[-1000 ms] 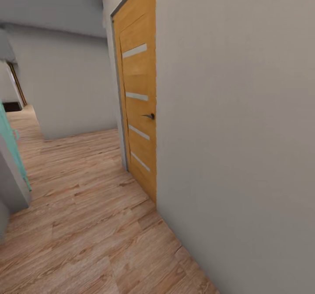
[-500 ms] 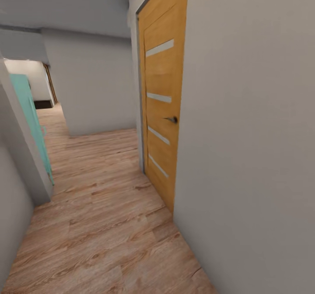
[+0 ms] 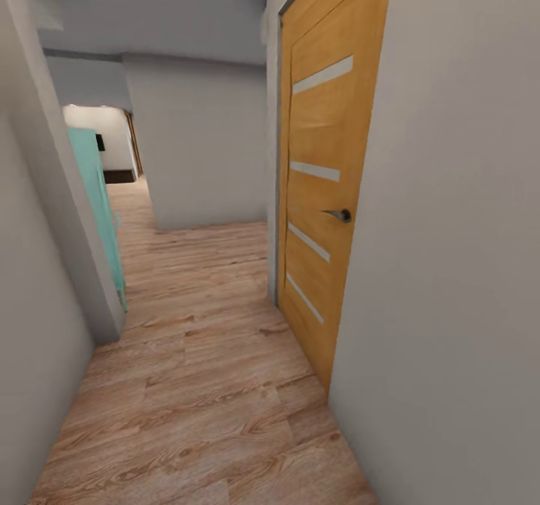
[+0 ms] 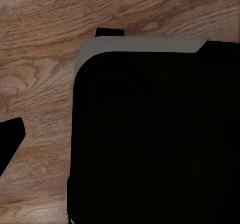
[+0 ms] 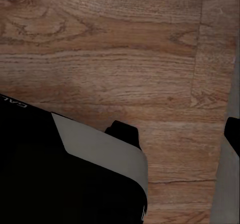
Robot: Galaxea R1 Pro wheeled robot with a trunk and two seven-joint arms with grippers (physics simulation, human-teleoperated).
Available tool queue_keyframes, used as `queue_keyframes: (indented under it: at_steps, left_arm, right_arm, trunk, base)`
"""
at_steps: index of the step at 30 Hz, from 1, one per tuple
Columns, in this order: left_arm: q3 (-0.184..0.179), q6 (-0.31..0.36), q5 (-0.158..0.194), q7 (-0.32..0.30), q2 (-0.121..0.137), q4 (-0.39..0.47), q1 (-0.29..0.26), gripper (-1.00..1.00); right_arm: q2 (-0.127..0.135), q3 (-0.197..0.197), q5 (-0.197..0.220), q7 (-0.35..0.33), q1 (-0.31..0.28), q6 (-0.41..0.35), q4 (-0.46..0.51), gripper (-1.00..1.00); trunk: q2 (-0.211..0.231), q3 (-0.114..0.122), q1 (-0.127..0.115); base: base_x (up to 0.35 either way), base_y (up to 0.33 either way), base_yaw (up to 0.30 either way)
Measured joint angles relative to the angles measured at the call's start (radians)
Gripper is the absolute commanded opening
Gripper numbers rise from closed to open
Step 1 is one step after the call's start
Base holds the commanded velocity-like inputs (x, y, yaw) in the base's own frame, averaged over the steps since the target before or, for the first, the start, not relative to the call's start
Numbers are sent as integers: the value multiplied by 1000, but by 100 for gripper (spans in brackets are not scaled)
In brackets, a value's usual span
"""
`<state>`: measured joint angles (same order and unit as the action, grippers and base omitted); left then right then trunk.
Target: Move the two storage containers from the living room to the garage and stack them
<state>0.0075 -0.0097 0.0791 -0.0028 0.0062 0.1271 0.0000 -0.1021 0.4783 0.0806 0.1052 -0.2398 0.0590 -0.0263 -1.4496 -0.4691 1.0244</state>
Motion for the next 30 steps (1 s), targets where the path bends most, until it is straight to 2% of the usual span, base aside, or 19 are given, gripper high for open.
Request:
queue_keyframes:
  at_steps: [9,11,14,16,21,30]
  left_arm:
    - [0,0,0,0,0,0,0,100]
    - [0,0,0,0,0,0,0,100]
    - [0,0,0,0,-1,0,0,100]
    - [0,0,0,0,-1,0,0,100]
    - [0,0,0,0,-2,0,0,100]
    - [0,0,0,0,-3,0,0,100]
  right_arm:
    - [7,0,2,0,0,0,0,100]
    - [23,-1,5,-8,1,1,0,100]
    - [63,-2,9,-59,23,4,0,100]
    - [75,-1,9,-82,47,11,0,100]
    - [81,0,10,-98,78,41,0,100]
    - [82,0,10,-104,83,47,0,100]
  trunk:
    - [0,0,0]
    - [0,0,0]
    - [0,0,0]
    - [0,0,0]
    - [0,0,0]
    - [0,0,0]
  base:
    - [318,0,284]
    - [318,0,284]
    - [318,0,284]
    - [318,0,284]
    - [318,0,284]
    - [318,0,284]
